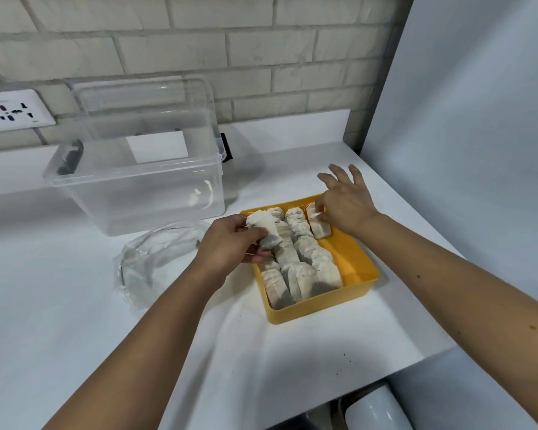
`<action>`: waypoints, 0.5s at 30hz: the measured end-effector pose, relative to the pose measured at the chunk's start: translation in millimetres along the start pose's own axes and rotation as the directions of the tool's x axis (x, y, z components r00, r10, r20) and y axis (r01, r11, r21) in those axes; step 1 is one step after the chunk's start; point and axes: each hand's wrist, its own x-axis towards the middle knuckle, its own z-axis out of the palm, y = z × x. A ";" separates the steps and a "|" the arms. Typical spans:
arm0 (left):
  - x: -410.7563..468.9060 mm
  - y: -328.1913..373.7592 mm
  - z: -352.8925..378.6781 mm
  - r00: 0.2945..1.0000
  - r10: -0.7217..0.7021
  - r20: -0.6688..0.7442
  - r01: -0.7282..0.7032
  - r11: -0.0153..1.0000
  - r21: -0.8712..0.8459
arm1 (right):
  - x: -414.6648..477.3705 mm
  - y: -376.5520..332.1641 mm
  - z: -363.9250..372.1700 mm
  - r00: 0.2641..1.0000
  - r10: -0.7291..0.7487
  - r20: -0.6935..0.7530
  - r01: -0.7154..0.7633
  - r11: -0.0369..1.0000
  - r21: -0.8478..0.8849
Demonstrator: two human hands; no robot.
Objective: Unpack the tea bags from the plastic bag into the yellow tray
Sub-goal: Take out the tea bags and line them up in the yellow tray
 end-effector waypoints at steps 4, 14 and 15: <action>1.7 -4.1 0.2 1.000 -0.005 0.011 0.005 1.000 0.018 | 6.2 -1.8 2.9 0.999 0.041 -0.007 -0.041 0.999 -0.009; -2.9 -3.7 2.1 0.999 -0.052 0.013 0.053 0.998 -0.029 | -0.1 -0.9 0.9 0.997 0.066 -0.030 -0.066 0.998 0.002; -3.4 -3.6 2.2 0.998 -0.055 0.015 0.055 0.998 -0.037 | -3.9 -1.7 -4.2 0.995 0.071 -0.067 -0.069 0.997 0.032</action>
